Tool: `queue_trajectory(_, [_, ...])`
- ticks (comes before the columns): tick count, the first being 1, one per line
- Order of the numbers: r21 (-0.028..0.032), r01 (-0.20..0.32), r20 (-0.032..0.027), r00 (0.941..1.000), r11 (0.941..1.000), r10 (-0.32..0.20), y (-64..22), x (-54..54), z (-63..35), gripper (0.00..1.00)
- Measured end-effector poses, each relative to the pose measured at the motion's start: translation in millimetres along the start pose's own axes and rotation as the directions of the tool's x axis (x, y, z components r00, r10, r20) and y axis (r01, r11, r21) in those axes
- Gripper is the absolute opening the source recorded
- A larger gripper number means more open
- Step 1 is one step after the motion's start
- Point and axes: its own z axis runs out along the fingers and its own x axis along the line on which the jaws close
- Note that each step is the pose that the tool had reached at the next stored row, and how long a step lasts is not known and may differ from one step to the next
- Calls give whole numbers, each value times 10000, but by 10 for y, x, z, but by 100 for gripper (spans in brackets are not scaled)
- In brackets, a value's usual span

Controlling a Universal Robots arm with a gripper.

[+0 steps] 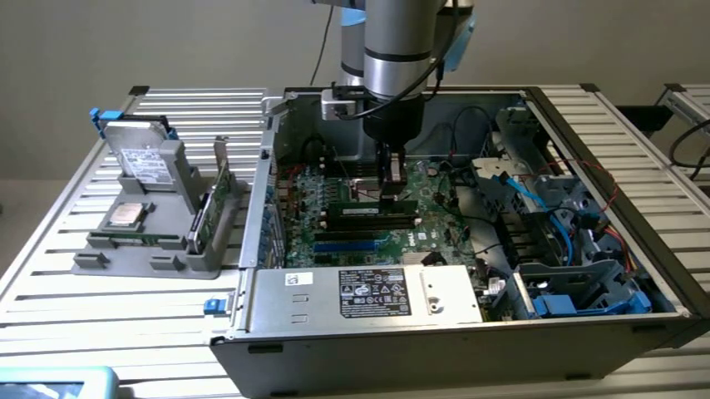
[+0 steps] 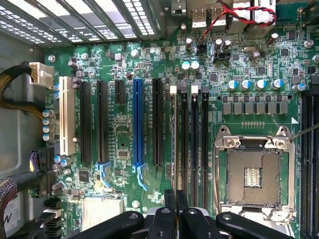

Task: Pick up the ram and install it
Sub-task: 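Insert the ram into the slot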

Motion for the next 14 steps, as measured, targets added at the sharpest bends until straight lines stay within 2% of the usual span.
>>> queue_trajectory(3, [25, -4, 0, 10000, 10000, 4, 8, -1, 7, 12])
queue_trajectory(10, [27, -4, 4, 10000, 10000, 4, 9, 4, 21, 12])
queue_trajectory(12, [26, -3, 25, 10000, 10000, 3, 8, 8, 23, 12])
queue_trajectory(14, [25, -3, 75, 10000, 10000, 3, 8, 13, 24, 12])
